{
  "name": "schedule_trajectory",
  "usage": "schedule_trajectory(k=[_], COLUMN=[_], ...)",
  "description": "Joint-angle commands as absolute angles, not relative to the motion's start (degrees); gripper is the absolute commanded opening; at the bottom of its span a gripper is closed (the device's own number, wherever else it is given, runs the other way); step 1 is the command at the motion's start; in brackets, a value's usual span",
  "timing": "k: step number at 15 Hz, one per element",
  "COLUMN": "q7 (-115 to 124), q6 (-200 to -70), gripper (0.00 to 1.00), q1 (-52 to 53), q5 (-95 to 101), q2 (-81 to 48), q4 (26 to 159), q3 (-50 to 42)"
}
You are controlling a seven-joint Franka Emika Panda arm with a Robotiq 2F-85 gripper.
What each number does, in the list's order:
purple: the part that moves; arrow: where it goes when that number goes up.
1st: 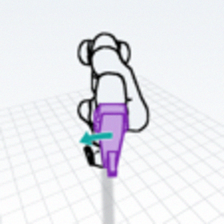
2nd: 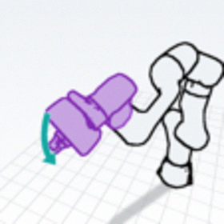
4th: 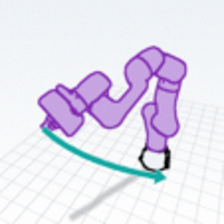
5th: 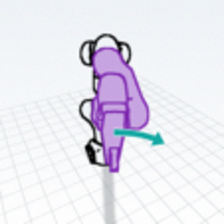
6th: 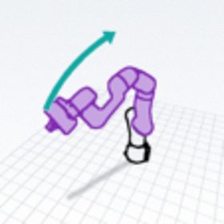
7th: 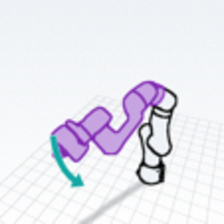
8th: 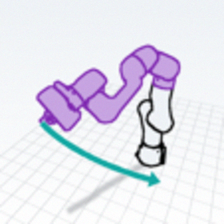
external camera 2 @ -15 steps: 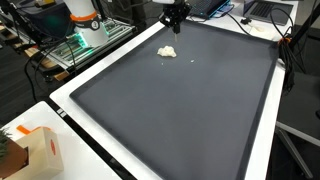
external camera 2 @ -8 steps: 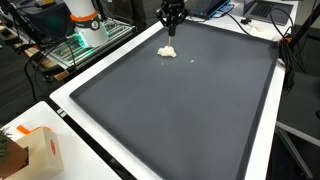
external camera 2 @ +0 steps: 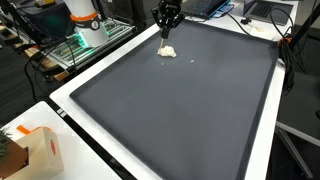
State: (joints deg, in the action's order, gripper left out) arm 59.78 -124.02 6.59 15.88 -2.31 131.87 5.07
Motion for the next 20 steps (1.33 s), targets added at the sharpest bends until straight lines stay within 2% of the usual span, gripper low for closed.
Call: schedule_trajectory(k=[1,20], q7=[63.51,63.67], q6=[-119.61,-104.59], gripper=[0.03,0.03], q1=[7.49,11.87], q5=[20.30,24.01], q2=[-5.02,-16.23], q4=[129.26,119.33], q3=[5.50,4.86])
